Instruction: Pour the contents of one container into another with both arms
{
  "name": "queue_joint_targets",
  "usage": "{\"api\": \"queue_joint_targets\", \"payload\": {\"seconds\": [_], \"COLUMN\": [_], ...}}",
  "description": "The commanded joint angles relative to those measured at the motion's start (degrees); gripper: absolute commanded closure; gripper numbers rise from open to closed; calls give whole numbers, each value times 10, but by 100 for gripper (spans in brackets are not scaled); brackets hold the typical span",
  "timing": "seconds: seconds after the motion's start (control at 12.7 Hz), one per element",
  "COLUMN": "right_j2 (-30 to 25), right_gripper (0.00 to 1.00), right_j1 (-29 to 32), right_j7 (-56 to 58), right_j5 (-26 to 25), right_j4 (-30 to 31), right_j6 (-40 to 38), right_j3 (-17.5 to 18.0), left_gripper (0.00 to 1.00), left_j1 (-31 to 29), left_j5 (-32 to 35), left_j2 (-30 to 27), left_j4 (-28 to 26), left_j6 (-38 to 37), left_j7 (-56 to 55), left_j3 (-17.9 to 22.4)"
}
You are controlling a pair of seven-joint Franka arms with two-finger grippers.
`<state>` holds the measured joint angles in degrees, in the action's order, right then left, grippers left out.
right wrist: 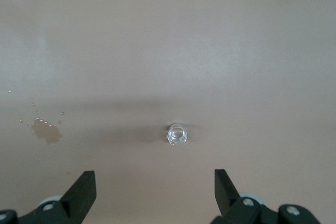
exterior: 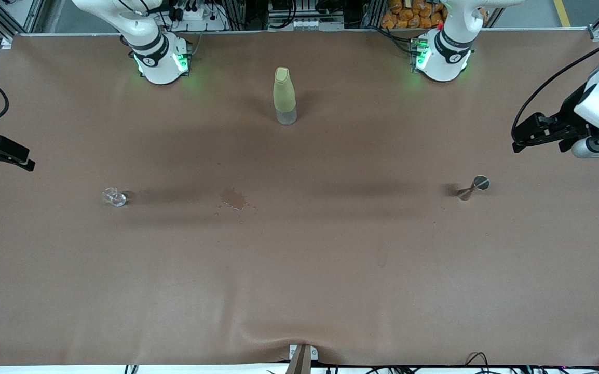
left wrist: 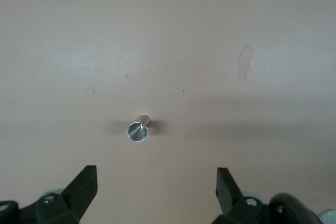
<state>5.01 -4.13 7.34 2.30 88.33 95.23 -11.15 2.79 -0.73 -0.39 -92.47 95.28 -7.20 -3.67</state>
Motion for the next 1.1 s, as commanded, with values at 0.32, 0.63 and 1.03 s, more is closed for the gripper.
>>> {"api": "queue_joint_targets", "payload": {"seconds": [0.32, 0.63, 1.03], "right_j2": [-9, -10, -80], "right_gripper": [0, 0, 0], "right_j1": [5, 27, 18], "right_j7": [18, 67, 67], "right_j5": [9, 38, 38], "right_j4": [39, 64, 283], "right_j6": [12, 44, 285], "right_j3": [1, -1, 2], "left_gripper": [0, 0, 0], "left_j1": [-1, -1, -1], "left_j5": [25, 38, 37], "left_j2": [-8, -8, -8], "left_j4": [-3, -4, -4], "left_j6": [-21, -24, -34], "left_j7": [6, 6, 6], "left_j3": [-1, -5, -6]}}
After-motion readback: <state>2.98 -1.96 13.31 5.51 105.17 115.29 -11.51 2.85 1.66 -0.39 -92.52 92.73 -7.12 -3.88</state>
